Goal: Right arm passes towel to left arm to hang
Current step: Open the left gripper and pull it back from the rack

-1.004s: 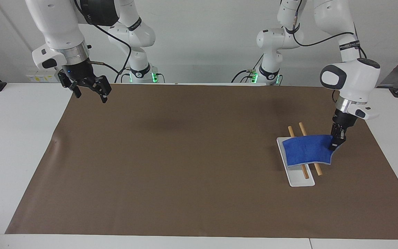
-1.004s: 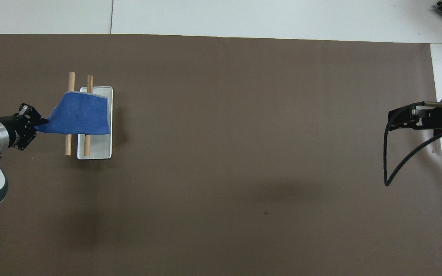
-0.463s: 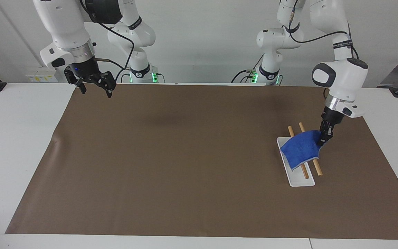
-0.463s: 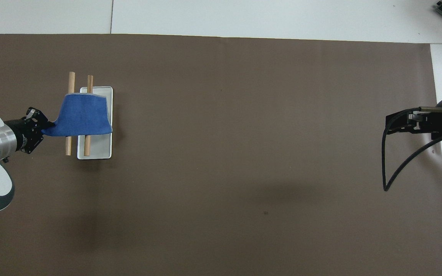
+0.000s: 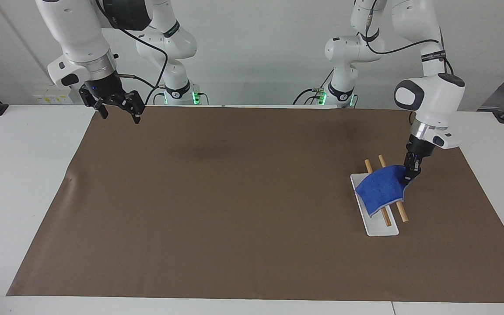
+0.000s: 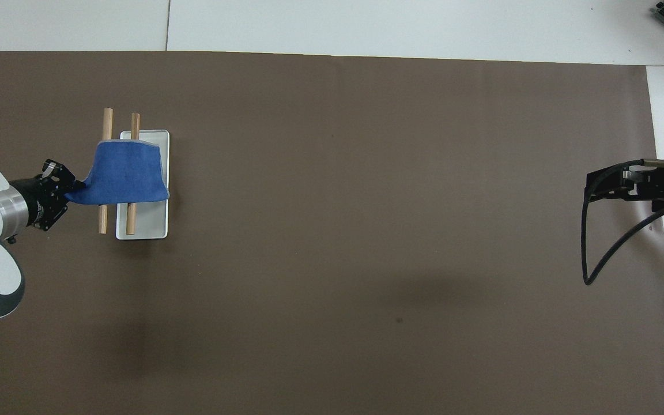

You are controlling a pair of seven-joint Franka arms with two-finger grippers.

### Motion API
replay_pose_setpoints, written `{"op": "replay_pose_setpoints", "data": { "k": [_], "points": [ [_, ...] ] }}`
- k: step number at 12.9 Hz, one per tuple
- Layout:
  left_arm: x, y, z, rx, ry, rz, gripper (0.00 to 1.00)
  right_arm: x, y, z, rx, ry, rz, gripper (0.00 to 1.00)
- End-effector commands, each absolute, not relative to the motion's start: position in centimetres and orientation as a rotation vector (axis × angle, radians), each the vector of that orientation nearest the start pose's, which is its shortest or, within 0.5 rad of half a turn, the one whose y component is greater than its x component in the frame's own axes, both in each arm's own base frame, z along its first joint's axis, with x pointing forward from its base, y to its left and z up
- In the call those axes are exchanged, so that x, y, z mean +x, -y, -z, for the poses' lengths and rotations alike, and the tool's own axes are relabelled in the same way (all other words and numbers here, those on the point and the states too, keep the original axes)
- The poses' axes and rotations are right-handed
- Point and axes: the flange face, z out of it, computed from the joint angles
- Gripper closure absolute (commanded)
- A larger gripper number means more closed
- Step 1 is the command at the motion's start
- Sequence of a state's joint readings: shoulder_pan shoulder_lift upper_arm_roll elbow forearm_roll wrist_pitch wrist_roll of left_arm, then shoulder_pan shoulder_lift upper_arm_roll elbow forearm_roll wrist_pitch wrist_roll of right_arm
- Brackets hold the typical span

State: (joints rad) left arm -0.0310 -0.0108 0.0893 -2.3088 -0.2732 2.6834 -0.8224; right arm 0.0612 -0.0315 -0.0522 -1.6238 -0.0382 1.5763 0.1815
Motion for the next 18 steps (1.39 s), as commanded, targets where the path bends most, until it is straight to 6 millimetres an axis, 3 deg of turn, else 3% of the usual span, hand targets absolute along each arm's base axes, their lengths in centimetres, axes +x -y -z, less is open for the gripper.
{"op": "replay_pose_setpoints", "data": {
  "k": [1, 6, 11, 14, 16, 18],
  "points": [
    [53.8, -4.7, -39.5, -2.897, 1.798, 0.536, 0.26, 54.0, 0.2, -61.7, -3.144, -0.241, -0.013, 0.0],
    [55.5, -6.9, -41.4, -2.916, 1.732, 0.61, 0.22, 53.9, 0.2, -61.7, -3.146, -0.236, -0.013, 0.0],
    [59.3, -9.2, -46.6, -2.985, 1.585, 0.47, 0.22, 53.9, 0.1, -61.7, -3.144, -0.236, -0.018, 0.0],
    [59.3, -11.5, -50.6, -2.987, 1.473, 0.412, 0.21, 53.9, 0.2, -61.7, -3.146, -0.236, -0.018, 0.0],
    [59.1, -11.6, -53.3, -3.02, 1.38, 0.349, 0.21, 53.9, 0.2, -61.7, -3.146, -0.236, -0.018, 0.0],
    [58.0, -12.2, -54.6, -3.039, 1.334, 0.284, 0.21, 53.9, 0.2, -61.7, -3.146, -0.236, -0.018, 0.0]
  ]
}}
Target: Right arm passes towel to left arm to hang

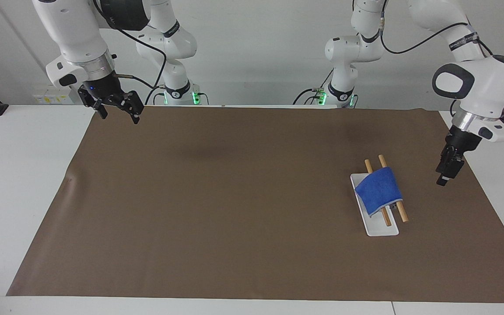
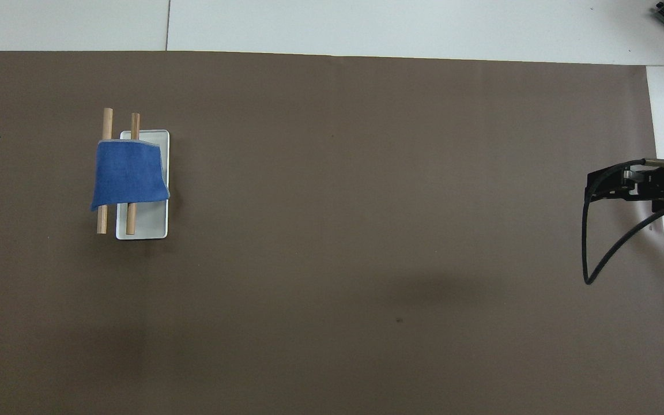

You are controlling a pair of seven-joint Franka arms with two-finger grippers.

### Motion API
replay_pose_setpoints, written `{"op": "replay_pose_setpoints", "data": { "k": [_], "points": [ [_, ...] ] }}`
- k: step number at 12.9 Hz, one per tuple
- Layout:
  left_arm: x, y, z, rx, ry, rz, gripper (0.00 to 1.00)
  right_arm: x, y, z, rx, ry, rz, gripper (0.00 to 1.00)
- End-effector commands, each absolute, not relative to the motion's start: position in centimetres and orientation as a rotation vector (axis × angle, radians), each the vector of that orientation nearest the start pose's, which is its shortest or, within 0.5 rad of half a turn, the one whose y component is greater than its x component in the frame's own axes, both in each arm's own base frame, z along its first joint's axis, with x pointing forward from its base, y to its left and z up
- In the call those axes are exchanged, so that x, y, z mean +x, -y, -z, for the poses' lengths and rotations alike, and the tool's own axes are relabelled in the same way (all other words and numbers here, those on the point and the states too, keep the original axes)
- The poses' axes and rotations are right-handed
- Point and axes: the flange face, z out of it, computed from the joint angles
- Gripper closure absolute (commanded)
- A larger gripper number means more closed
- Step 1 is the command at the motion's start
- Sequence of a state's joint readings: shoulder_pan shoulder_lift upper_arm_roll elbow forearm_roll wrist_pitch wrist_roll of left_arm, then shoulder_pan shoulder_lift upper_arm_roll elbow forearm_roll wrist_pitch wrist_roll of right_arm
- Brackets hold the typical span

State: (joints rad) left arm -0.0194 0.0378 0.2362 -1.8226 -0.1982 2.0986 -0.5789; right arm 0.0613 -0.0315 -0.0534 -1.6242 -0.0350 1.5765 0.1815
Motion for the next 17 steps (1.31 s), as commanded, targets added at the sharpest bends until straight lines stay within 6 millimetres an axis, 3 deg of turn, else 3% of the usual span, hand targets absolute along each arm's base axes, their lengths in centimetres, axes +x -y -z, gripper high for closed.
{"op": "replay_pose_setpoints", "data": {
  "k": [1, 5, 7, 10, 13, 17],
  "points": [
    [57.3, -12.2, -55.2, -3.059, 1.255, 0.257, 0.21, 53.9, 0.2, -61.7, -3.144, -0.239, -0.018, 0.0],
    [55.5, -11.8, -59.6, -3.078, 0.947, 0.182, 0.19, 53.9, 0.2, -61.7, -3.144, -0.239, -0.018, 0.0],
    [54.9, -11.1, -61.9, -3.107, 0.816, 0.137, 0.13, 53.8, 0.2, -61.6, -3.145, -0.239, -0.03, 0.0],
    [54.6, -6.5, -64.6, -3.088, 0.637, 0.129, 0.08, 53.8, 0.2, -61.6, -3.146, -0.236, -0.03, 0.0],
    [54.3, -3.1, -65.6, -3.081, 0.528, 0.157, 0.04, 53.8, 0.2, -61.7, -3.145, -0.236, -0.03, 0.0],
    [53.7, -1.0, -66.1, -3.101, 0.355, 0.145, 0.04, 53.8, 0.2, -61.6, -3.145, -0.234, -0.033, 0.0]
  ]
}}
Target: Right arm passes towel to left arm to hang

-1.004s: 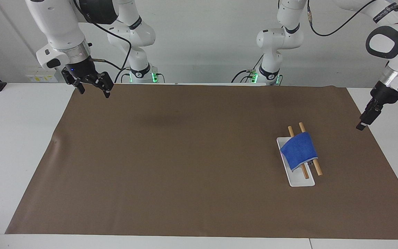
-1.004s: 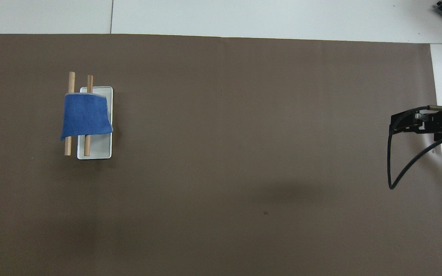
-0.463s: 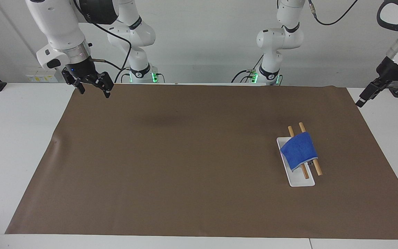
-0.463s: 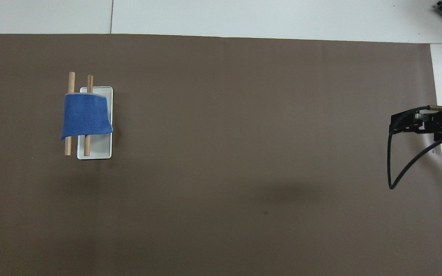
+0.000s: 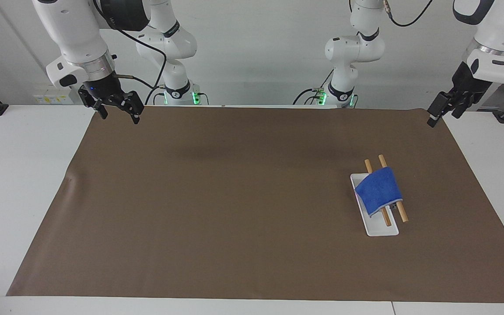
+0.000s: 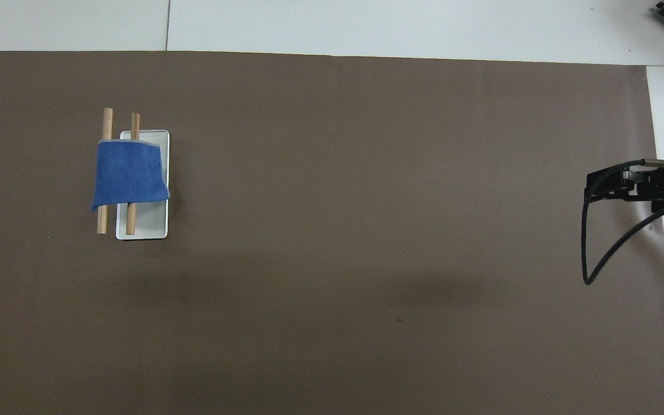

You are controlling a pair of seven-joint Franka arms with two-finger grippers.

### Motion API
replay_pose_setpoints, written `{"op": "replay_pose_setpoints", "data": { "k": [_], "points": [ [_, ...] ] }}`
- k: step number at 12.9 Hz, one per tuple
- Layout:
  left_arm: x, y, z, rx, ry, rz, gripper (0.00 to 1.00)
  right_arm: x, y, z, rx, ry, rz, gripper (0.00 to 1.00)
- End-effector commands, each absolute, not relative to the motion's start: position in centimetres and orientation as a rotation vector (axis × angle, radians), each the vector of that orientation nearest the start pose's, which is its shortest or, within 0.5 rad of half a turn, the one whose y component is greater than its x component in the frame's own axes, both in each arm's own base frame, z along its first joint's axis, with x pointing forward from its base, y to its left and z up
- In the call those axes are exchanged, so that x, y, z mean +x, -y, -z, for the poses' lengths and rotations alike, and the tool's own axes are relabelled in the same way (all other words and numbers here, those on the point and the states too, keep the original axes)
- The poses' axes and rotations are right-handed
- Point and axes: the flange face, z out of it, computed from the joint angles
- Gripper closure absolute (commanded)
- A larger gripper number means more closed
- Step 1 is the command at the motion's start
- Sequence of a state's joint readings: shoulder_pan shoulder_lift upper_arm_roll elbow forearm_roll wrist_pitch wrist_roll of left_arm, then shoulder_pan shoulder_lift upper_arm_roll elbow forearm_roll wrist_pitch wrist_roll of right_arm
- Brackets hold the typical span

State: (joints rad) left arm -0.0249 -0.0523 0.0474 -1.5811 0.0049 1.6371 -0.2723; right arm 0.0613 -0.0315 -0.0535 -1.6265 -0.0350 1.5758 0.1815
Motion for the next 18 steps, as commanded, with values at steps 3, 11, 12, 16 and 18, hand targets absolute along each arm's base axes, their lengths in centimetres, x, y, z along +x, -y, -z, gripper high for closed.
{"op": "replay_pose_setpoints", "data": {
  "k": [3, 11, 12, 16, 18],
  "points": [
    [53.4, -0.9, -66.0, -3.109, 0.235, 0.127, 0.04, 53.7, 0.1, -61.4, -3.146, -0.183, -0.04, 0.0],
    [52.3, -1.1, -65.4, -3.073, 0.187, 0.083, 0.04, 53.7, 0.2, -61.4, -3.148, -0.139, -0.031, 0.0],
    [52.2, -1.1, -65.3, -3.073, 0.138, 0.065, 0.04, 53.7, 0.2, -61.4, -3.148, -0.142, -0.033, 0.0],
    [51.6, -1.1, -65.3, -3.075, 0.052, 0.015, 0.0, 53.7, 0.2, -61.4, -3.145, -0.137, -0.034, 0.0],
    [51.2, -1.4, -65.2, -3.077, 0.066, -0.029, 0.0, 53.7, 0.2, -61.4, -3.144, -0.135, -0.034, 0.0]
  ]
}}
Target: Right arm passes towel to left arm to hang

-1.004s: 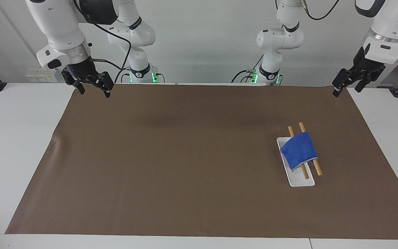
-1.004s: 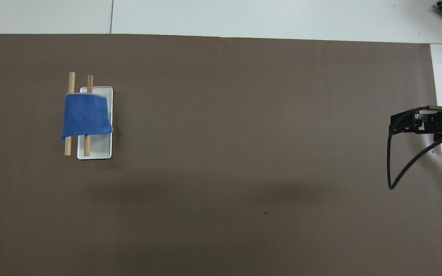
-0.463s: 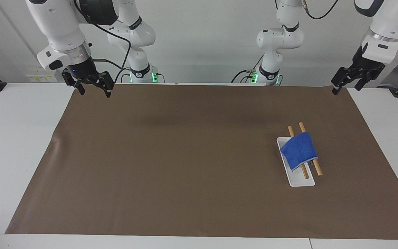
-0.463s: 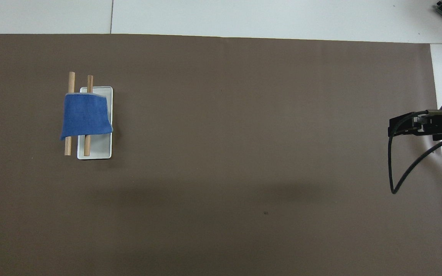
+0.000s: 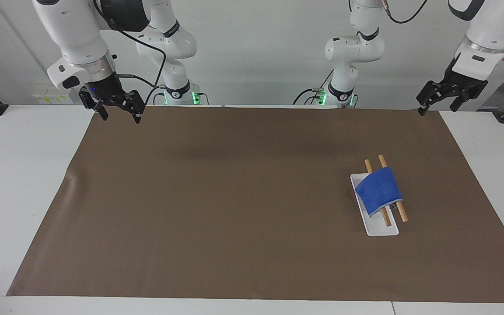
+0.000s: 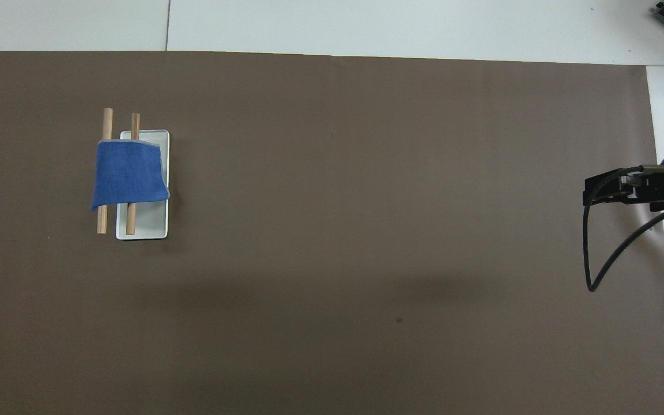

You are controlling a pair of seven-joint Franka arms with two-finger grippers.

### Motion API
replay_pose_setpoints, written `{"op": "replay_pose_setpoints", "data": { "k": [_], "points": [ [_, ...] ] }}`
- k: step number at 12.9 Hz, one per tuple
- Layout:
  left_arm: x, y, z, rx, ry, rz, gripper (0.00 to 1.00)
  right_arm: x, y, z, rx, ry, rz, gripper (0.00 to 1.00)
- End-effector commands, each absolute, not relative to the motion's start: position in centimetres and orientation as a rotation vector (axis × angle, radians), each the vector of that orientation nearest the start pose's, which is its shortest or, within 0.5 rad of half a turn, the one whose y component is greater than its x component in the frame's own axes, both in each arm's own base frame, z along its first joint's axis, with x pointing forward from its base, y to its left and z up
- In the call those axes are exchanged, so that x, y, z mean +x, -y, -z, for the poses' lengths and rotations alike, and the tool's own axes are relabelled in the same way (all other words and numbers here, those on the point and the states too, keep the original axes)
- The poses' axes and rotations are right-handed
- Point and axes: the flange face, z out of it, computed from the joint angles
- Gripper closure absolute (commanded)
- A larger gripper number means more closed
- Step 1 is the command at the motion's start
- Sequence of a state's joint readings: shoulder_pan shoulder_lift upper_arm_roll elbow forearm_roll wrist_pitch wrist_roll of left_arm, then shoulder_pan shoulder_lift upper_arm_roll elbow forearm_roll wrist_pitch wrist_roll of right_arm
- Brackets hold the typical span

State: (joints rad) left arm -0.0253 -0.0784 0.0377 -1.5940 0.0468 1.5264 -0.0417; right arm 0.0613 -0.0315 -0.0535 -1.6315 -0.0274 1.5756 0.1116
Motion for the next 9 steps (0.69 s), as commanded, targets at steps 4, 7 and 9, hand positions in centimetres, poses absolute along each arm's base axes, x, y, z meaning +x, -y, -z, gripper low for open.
{"op": "replay_pose_setpoints", "data": {
  "k": [4, 7, 9],
  "points": [
    [51.21, -1.4, -65.47, -3.077, 0.084, -0.008, 0.0, 53.71, 0.17, -61.42, -3.144, -0.13, -0.034, 0.0],
    [51.21, -1.37, -65.38, -3.078, 0.086, -0.006, 0.0, 53.69, 0.19, -61.41, -3.145, -0.127, -0.036, 0.0],
    [51.25, -1.29, -65.27, -3.078, 0.081, -0.006, 0.0, 53.68, 0.19, -61.4, -3.145, -0.127, -0.038, 0.0]
  ]
}}
